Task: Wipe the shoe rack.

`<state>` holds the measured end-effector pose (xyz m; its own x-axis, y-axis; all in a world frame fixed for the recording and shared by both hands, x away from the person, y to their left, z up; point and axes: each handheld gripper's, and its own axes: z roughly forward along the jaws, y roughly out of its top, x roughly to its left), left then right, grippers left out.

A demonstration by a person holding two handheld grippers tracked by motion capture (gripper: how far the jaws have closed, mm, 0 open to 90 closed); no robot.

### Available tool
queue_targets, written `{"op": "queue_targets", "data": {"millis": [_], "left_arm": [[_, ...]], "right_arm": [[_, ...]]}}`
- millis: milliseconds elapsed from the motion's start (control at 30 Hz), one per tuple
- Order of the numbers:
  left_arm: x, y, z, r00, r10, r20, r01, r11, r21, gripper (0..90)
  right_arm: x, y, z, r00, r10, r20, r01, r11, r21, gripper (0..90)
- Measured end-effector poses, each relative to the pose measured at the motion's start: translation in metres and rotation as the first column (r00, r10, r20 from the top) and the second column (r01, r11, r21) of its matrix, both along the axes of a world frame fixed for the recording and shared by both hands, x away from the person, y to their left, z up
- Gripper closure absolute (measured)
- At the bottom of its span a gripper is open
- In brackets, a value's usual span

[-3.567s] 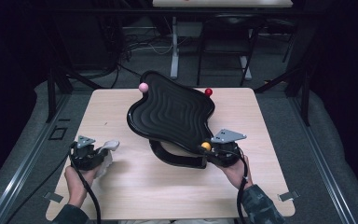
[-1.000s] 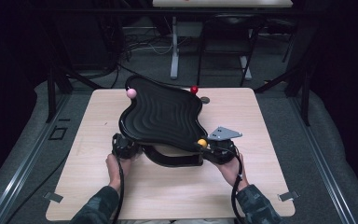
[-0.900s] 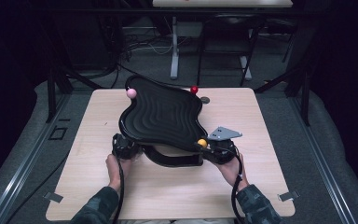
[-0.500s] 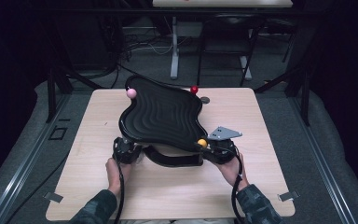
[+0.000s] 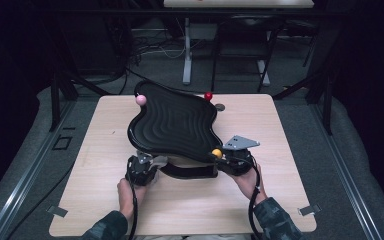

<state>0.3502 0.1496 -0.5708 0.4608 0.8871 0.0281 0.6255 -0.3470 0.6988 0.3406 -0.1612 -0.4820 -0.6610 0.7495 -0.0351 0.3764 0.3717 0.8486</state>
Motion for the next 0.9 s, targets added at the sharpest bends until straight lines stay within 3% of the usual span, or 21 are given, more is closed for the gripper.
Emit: {"op": "queue_targets", "data": {"millis": [500,767,900], "left_arm": [[-0.021,-0.030,0.000,0.9998,-0.018,-0.003,0.018,0.9997,-0.016,81.6],[-0.027,-0.052,0.005,0.9962,-0.083,-0.027,0.082,0.9959,-0.040,81.5],[-0.029,-0.066,0.004,0.9933,-0.114,-0.020,0.113,0.9924,-0.050,81.4]], "right_arm": [[0.000,0.000,0.000,1.0000,-0.006,0.001,0.006,1.000,-0.005,59.8],[0.000,0.000,0.000,1.0000,0.000,-0.003,0.000,1.000,-0.002,59.7],[0.000,0.000,0.000,1.0000,0.002,-0.002,-0.002,1.000,-0.001,59.8]]}}
